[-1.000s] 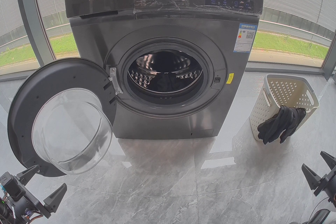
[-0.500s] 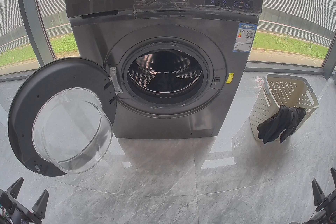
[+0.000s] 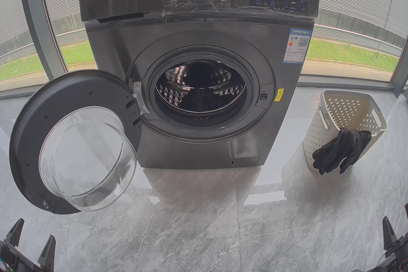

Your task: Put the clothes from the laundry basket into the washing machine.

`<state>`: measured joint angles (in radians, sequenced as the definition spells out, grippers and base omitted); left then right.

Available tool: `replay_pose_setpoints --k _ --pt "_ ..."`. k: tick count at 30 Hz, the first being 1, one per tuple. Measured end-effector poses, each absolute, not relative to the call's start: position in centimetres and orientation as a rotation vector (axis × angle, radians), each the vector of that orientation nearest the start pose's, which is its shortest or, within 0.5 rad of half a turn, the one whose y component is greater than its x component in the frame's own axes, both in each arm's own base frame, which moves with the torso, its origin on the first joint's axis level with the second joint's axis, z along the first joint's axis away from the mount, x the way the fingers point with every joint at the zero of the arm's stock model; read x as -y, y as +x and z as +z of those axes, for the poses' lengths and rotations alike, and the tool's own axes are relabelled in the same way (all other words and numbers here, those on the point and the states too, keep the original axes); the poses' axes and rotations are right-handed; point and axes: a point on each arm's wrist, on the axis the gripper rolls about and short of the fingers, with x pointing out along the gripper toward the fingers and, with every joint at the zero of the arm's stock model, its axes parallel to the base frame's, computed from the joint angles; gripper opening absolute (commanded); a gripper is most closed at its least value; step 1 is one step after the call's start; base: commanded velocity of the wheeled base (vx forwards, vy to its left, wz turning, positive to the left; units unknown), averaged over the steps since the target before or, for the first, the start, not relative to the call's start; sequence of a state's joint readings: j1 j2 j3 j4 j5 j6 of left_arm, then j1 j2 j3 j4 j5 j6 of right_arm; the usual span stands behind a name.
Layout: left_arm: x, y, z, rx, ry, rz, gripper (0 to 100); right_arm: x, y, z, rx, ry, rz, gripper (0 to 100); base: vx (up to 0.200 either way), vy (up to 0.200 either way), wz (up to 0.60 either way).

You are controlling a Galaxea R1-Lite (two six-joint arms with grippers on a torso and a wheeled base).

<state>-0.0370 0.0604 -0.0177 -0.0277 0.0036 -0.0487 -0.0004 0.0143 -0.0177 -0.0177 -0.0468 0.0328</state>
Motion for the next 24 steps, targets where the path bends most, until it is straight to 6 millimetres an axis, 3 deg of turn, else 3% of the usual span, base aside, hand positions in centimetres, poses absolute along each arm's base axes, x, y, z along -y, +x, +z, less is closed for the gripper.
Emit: replay_pose_setpoints --k 8,17,24 --pt "-0.05 -2.25 7.99 -0.013 0.022 0.016 100 0.10 -2.33 8.24 0.024 0.033 -0.046 100 0.000 0.000 0.00" --pt "0.16 -2.32 7.69 -0.031 0.024 -0.074 100 0.10 -2.33 8.24 0.024 0.032 -0.045 100 0.000 0.000 0.00" --pt "0.13 -2.32 7.69 -0.031 0.023 -0.060 100 0.10 -2.33 8.24 0.025 0.033 -0.046 100 0.000 -0.200 0.00"
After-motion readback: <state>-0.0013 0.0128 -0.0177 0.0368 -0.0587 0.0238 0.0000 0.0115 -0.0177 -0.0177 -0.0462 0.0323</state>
